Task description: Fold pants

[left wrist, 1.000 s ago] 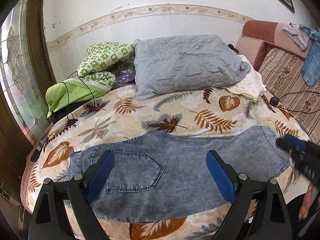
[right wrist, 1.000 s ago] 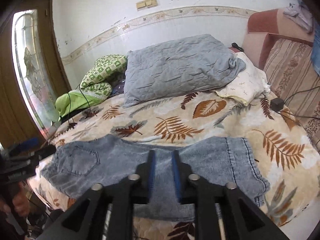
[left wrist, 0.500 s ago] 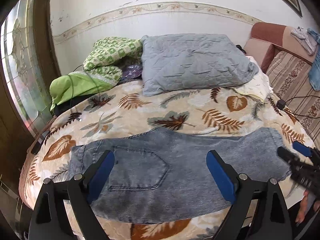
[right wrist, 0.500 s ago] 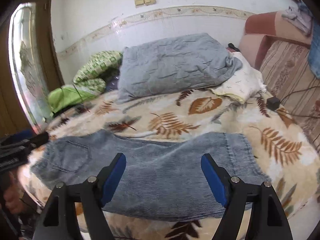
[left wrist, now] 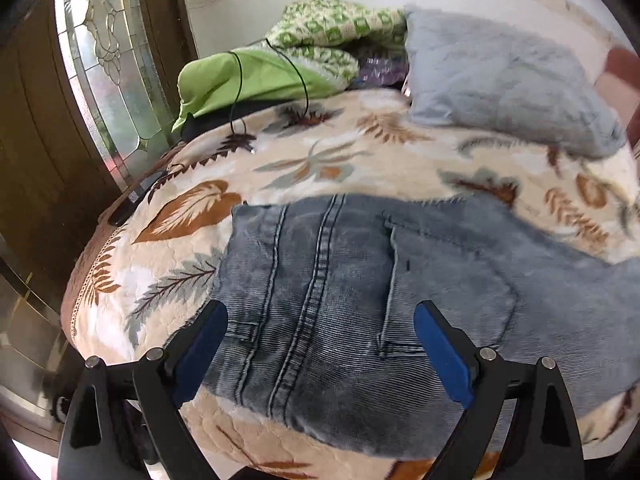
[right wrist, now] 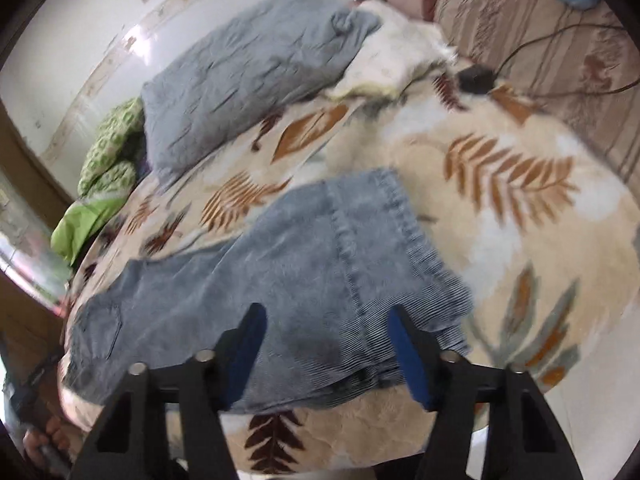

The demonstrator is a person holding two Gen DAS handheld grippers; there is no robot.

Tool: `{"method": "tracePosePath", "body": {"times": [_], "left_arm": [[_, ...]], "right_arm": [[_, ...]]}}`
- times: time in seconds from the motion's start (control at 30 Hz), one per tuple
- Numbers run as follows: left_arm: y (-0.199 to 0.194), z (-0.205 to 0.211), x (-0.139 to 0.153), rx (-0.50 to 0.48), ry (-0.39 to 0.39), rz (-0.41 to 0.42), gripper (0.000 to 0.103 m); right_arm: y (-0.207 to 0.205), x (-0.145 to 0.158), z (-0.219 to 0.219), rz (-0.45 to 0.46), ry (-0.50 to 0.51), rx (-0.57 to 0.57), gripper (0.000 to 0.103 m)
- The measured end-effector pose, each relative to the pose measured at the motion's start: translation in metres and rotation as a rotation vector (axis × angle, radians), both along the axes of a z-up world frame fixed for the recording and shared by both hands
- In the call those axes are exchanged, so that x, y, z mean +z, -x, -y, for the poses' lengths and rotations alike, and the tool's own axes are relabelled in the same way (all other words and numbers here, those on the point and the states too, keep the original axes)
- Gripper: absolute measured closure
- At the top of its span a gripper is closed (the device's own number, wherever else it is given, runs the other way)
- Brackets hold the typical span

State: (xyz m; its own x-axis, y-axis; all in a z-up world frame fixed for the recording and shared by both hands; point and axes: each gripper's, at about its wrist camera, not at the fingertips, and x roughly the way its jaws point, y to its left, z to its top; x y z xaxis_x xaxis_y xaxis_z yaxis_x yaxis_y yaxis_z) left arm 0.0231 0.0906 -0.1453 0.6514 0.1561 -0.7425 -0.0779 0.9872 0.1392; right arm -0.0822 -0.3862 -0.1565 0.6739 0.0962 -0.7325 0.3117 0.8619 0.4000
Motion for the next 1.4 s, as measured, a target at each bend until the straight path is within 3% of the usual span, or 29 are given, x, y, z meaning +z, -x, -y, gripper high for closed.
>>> {"method": "tracePosePath", "body": {"times": [0.13, 0.3, 0.37, 0.5, 0.6, 0.7, 0.83, 0.97, 1.17, 1.27, 1.4], "left_arm": [[-0.01, 0.006, -0.021, 0.025, -0.064, -0.064, 0.009], [-0.019, -0.007, -0.029, 0.037, -0.069, -0.093, 0.004], [-0.021, -0.014, -0.03, 0.034, -0.066, -0.105, 0.0], [-0.022, -0.026, -0.034, 0.05, -0.075, -0.112, 0.0], [-0.019, -0.04, -0.031, 0.054, -0.009, -0.139, 0.0], [-0.014, -0.046, -0.019, 0.075, -0.035, -0.112, 0.0], [-0.015, -0.06, -0.004, 0.088, -0.009, -0.071, 0.0], [-0.021, -0.086, -0.001, 0.158, -0.064, -0.046, 0.0], [-0.029, -0.108, -0.035, 0.193, -0.067, -0.154, 0.0], [-0.025, -0.111, -0.041, 0.174, -0.058, -0.138, 0.0], [-0.025, -0.115, -0.036, 0.193, -0.042, -0.154, 0.0]], "right_arm": [[-0.008, -0.006, -0.007, -0.01, -0.024, 0.049, 0.05], [-0.014, -0.034, 0.003, -0.153, -0.083, 0.028, 0.057], [-0.01, -0.035, 0.005, -0.162, -0.068, 0.021, 0.064], [-0.006, -0.034, -0.01, -0.191, 0.041, 0.058, 0.064], [-0.005, -0.029, -0.018, -0.198, 0.092, 0.049, 0.065], [-0.008, -0.011, -0.022, -0.118, 0.071, 0.039, 0.065], [-0.03, 0.012, -0.06, -0.002, 0.089, 0.164, 0.062], [-0.069, 0.003, -0.114, -0.058, 0.094, 0.321, 0.062], [-0.091, -0.014, -0.18, -0.115, 0.104, 0.489, 0.062], [-0.09, -0.02, -0.196, -0.136, 0.166, 0.517, 0.06], [-0.082, -0.023, -0.19, -0.159, 0.13, 0.558, 0.059]]}}
